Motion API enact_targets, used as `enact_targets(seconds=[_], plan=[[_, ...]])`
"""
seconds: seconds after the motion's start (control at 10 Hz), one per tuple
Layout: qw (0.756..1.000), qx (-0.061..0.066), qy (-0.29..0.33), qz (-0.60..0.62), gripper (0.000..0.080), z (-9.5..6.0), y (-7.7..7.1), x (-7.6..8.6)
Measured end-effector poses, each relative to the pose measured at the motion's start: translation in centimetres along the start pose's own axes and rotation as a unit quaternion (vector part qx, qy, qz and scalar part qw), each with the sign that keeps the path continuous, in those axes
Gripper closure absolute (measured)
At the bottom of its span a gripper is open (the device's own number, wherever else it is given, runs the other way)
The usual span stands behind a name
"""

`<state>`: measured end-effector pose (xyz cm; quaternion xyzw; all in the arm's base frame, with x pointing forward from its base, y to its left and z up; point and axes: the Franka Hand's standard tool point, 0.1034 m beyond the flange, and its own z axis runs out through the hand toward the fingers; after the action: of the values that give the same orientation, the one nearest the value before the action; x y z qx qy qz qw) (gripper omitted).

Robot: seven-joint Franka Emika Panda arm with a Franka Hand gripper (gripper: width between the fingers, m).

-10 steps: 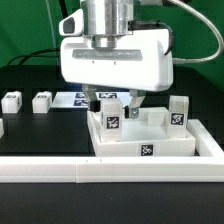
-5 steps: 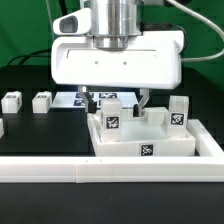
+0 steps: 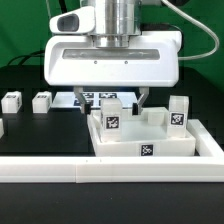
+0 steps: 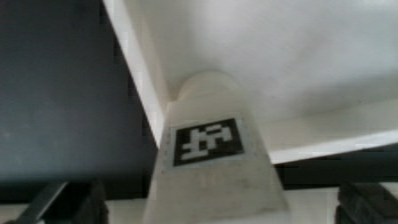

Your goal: Assemble square table

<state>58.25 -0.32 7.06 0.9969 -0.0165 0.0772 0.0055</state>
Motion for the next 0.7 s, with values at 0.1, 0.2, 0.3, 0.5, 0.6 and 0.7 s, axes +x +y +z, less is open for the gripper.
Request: enact_targets(seconds=[0.1,0.2,0.3,0.5,0.6,0.7], plan=[[1.000,-0.001,0.000,-0.006,0.0150,0.00,0.00,0.00],[1.000,-0.003,0.001,-0.026,0.0150,-0.03,0.05,0.08],[1.000,-0.003,0.001,-0.022,0.0266,0.02,0.07,0.05],[1.000,-0.004,0.001,-0.022,0.0402,0.04,0.07,0.04],[1.000,-0.004,0.001,-0.022,0.0509,0.04,0.08,0.04],[1.000,-0.004,0.001,-0.022,0.0509,0.04,0.08,0.04]])
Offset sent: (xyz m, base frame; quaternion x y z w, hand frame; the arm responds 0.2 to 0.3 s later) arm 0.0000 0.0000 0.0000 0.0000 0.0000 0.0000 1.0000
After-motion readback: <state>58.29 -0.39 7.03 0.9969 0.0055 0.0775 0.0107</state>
